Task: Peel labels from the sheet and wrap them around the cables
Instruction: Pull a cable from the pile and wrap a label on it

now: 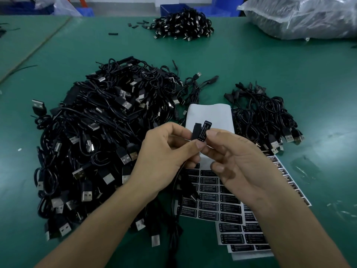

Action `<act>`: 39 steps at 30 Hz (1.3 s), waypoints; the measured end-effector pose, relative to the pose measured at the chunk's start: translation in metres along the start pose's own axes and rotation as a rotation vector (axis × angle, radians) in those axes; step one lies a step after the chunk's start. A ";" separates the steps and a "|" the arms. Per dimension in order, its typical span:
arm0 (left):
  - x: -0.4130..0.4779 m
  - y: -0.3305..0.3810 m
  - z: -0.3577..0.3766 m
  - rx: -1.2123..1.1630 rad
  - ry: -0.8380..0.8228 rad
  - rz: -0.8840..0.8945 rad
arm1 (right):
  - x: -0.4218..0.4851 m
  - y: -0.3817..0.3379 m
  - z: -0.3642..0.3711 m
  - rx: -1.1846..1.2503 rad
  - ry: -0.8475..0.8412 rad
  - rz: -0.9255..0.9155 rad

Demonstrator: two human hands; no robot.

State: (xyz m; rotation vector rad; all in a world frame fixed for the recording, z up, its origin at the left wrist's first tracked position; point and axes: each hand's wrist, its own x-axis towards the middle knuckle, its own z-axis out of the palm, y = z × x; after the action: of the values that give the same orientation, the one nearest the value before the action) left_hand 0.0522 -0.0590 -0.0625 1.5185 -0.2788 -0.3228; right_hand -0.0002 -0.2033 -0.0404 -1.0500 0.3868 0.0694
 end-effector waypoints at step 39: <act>-0.001 0.004 0.001 0.015 -0.090 -0.105 | 0.007 0.001 -0.006 -0.074 0.057 -0.062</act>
State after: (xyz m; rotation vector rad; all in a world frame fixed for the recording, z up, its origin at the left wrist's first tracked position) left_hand 0.0506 -0.0593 -0.0580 1.5383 -0.2736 -0.4738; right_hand 0.0042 -0.2087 -0.0460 -1.1381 0.4053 -0.0014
